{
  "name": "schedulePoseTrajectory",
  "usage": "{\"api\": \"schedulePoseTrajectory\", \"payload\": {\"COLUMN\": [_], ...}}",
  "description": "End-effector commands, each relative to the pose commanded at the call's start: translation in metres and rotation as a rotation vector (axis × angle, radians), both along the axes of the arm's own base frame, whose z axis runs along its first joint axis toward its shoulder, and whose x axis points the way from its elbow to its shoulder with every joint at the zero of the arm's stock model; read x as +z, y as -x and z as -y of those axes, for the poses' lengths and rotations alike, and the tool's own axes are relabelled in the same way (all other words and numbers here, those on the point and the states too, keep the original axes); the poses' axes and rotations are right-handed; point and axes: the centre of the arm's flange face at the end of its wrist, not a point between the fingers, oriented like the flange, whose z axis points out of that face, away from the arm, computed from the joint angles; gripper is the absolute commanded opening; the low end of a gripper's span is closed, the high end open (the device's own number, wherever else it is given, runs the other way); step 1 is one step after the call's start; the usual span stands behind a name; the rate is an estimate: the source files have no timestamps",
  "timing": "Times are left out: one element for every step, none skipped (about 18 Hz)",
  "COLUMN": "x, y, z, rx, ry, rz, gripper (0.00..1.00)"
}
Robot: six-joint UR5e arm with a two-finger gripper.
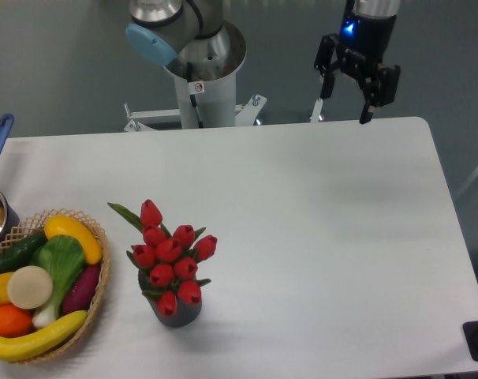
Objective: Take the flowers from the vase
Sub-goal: 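Open the gripper and start moving it away from the rest pose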
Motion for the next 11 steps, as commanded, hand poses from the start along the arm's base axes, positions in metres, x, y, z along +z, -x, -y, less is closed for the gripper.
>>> {"api": "schedulePoseTrajectory", "payload": {"x": [0.000, 0.001, 0.004, 0.004, 0.004, 0.004, 0.003, 0.002, 0.002, 0.002, 0.003], "y": [0.000, -0.001, -0.001, -0.001, -0.002, -0.003, -0.004, -0.005, -0.006, -0.006, -0.007], "z": [0.000, -0.001, -0.002, -0.003, -0.005, -0.007, -0.009, -0.011, -0.013, -0.014, -0.015], "rx": [0.000, 0.000, 0.008, 0.021, 0.035, 0.049, 0.077, 0.110, 0.133, 0.145, 0.153], "ry": [0.003, -0.002, -0.005, -0.011, -0.020, -0.033, -0.055, -0.078, -0.102, -0.120, -0.128], "rz": [-0.002, -0.001, -0.001, 0.006, 0.015, 0.026, 0.049, 0.072, 0.092, 0.105, 0.112], "gripper": [1.00, 1.00, 1.00, 1.00, 1.00, 1.00, 1.00, 1.00, 1.00, 1.00, 1.00]}}
